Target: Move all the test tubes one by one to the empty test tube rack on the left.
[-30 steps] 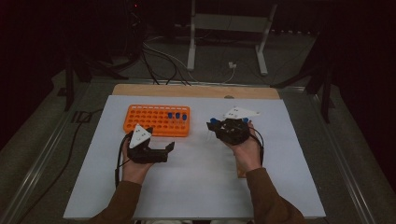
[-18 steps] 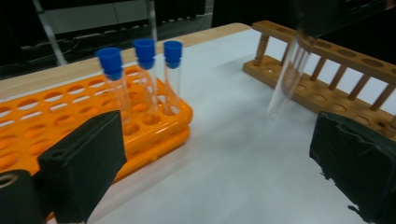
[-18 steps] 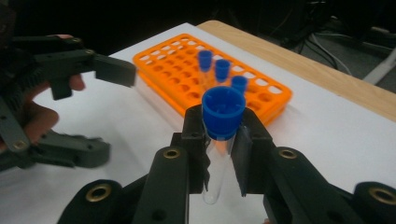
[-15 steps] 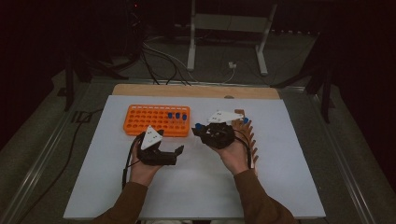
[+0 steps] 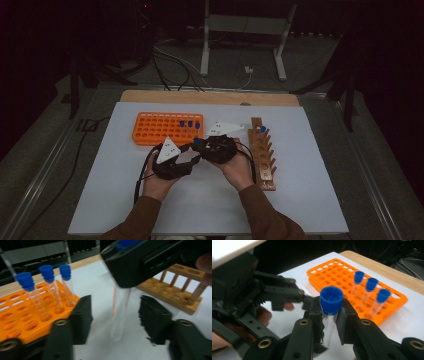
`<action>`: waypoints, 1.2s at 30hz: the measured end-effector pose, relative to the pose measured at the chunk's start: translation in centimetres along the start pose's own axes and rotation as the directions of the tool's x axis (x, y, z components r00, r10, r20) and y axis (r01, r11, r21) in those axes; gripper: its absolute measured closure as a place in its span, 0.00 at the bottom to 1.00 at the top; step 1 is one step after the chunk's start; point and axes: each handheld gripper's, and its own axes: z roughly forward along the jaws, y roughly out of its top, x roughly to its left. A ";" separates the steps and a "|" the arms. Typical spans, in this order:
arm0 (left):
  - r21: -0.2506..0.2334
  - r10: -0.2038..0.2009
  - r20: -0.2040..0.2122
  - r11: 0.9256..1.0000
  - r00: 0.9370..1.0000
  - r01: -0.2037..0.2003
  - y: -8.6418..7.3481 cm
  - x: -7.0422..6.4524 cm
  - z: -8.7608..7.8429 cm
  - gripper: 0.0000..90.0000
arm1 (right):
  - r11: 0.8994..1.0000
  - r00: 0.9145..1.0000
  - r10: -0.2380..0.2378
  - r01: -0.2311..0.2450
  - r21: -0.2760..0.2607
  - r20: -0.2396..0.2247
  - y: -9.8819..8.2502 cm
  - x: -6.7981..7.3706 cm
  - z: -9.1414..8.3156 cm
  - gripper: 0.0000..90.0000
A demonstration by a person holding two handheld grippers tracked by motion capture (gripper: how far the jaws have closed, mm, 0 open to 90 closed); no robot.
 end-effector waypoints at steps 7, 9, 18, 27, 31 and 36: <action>-0.012 0.018 -0.003 1.000 1.000 -0.018 0.0 0.0 -0.3 0.75 | 1.000 1.000 -0.015 0.015 0.012 -0.022 0.2 0.7 0.6 0.84; -0.012 0.031 -0.005 0.999 1.000 -0.031 0.0 -0.1 -0.3 0.79 | 1.000 1.000 -0.013 0.014 0.014 -0.024 0.1 0.7 0.6 0.84; -0.016 0.039 -0.011 0.999 0.999 -0.039 0.0 -0.1 -0.4 0.85 | 1.000 0.999 -0.007 0.008 0.015 -0.032 0.1 0.7 0.7 0.84; -0.014 0.033 -0.020 0.999 0.999 -0.033 -0.2 0.1 -0.5 0.86 | 0.999 0.996 0.037 -0.037 0.001 -0.076 -0.1 0.2 0.3 0.47; -0.007 0.023 -0.043 1.000 0.999 -0.023 -0.3 0.6 -0.7 0.86 | 0.998 0.997 0.058 -0.059 -0.026 -0.055 -0.5 -0.1 -0.6 0.28; -0.018 0.002 -0.080 1.000 0.997 -0.004 0.0 1.7 -1.1 0.86 | 0.998 0.998 0.062 -0.062 -0.010 -0.017 -1.2 -0.8 -1.6 0.17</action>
